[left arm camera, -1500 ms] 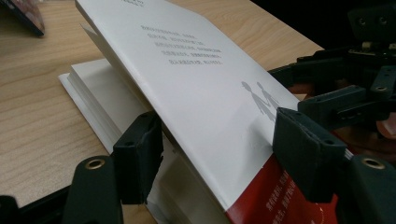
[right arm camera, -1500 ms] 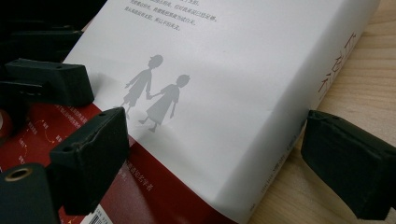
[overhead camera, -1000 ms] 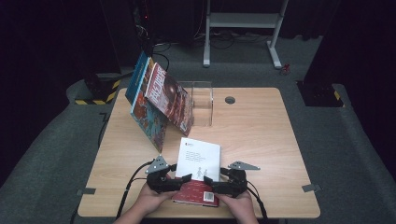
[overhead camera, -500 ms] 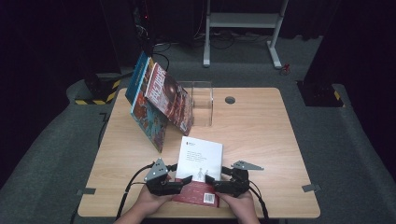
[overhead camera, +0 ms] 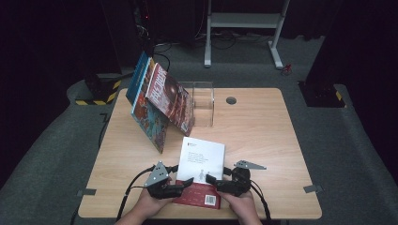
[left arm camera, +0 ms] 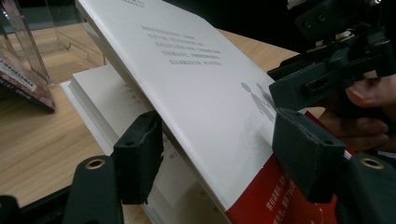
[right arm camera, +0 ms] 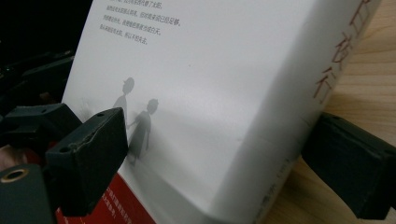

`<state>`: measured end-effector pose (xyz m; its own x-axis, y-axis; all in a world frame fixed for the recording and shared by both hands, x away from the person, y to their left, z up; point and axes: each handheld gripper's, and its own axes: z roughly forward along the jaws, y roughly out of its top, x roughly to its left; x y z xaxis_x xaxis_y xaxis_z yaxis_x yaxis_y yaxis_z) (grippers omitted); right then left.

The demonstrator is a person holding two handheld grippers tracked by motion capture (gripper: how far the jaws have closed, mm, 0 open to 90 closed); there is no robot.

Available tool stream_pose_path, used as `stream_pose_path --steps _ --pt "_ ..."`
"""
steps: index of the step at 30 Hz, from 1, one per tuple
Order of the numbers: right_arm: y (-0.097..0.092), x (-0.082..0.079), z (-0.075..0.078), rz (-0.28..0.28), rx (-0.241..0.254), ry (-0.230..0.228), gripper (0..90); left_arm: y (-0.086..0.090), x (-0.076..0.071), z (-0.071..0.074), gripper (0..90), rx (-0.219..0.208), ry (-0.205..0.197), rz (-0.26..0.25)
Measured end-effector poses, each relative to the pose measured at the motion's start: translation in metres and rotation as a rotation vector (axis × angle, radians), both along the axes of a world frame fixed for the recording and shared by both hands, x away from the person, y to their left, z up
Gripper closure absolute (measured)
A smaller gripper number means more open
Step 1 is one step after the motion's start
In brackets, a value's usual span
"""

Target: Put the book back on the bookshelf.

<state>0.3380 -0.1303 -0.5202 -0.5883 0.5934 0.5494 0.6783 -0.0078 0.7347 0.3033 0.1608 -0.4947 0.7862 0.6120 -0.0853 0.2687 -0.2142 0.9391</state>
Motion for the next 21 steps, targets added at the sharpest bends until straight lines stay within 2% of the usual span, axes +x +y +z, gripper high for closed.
stream_pose_path --steps 2,5,8,10,11,15,21 --pt "0.001 0.002 0.000 -0.001 0.008 0.012 6.6 0.000 0.001 -0.001 34.3 -0.004 0.008 0.000" --pt "0.002 0.002 0.002 -0.007 -0.009 0.028 7.1 0.001 0.002 -0.002 34.2 -0.010 0.014 -0.006" --pt "0.004 0.000 0.006 -0.014 -0.037 0.009 8.9 0.002 0.004 -0.003 34.0 -0.003 0.030 -0.004" --pt "0.005 -0.003 0.010 -0.021 -0.078 -0.038 11.9 0.002 0.007 -0.004 33.4 0.007 0.053 0.004" --pt "0.005 -0.005 0.013 -0.028 -0.094 -0.059 13.9 0.002 0.006 -0.004 33.0 0.012 0.036 0.009" --pt "0.004 -0.007 0.017 -0.039 -0.097 -0.090 17.2 -0.001 0.006 -0.002 33.1 0.023 0.028 0.022" --pt "0.005 -0.014 0.025 -0.067 -0.134 -0.181 19.8 -0.004 0.005 0.002 33.2 0.048 -0.005 0.045"
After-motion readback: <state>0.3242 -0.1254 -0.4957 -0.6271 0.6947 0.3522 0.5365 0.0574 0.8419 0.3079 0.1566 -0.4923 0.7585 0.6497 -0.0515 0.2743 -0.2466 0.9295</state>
